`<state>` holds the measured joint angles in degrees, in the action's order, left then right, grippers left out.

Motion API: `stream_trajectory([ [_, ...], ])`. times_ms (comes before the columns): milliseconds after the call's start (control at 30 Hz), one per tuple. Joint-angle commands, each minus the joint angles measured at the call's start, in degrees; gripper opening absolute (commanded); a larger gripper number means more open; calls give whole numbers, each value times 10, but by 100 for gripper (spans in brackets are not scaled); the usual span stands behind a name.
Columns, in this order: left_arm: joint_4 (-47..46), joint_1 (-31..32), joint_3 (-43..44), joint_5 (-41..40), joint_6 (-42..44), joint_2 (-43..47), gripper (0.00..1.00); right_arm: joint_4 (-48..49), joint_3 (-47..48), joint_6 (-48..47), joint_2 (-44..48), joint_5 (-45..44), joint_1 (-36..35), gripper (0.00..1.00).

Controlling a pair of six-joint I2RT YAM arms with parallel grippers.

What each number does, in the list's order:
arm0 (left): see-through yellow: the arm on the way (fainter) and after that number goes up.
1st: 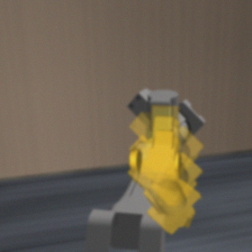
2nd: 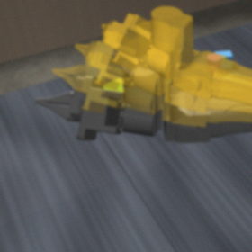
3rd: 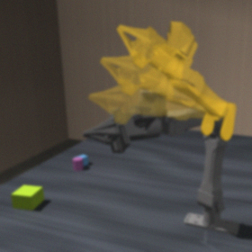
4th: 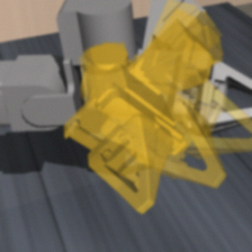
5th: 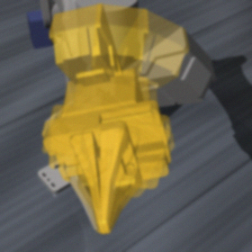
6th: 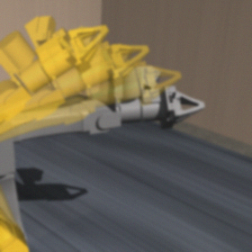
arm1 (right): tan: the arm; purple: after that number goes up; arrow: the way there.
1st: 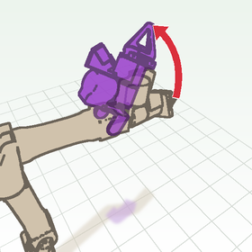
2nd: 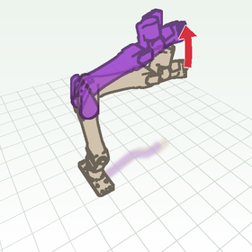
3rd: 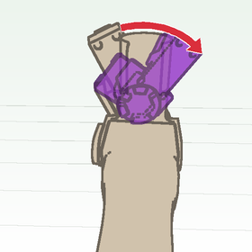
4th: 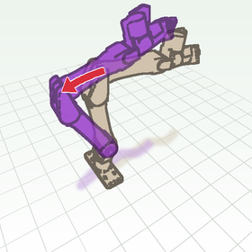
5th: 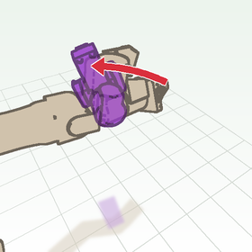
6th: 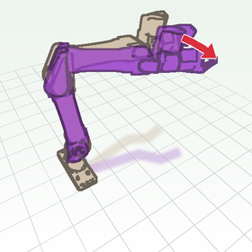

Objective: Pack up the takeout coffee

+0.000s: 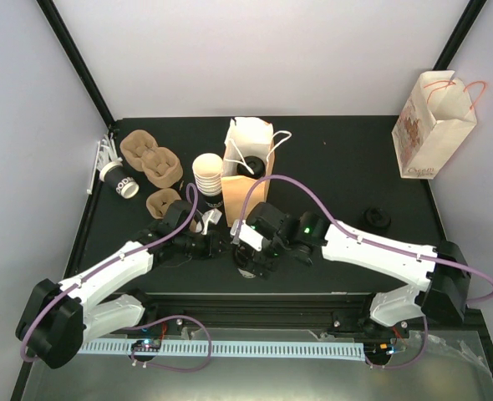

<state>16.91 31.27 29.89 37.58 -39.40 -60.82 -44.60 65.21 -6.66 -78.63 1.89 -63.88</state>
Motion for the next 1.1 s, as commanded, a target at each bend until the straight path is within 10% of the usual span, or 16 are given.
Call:
stream_trajectory([
  [0,15,5,15,4,4,-6,18,-18,27,-23,-25,3,2,100],
  [1067,13,5,12,1,8,-11,18,-22,26,-5,-118,36,14,79],
])
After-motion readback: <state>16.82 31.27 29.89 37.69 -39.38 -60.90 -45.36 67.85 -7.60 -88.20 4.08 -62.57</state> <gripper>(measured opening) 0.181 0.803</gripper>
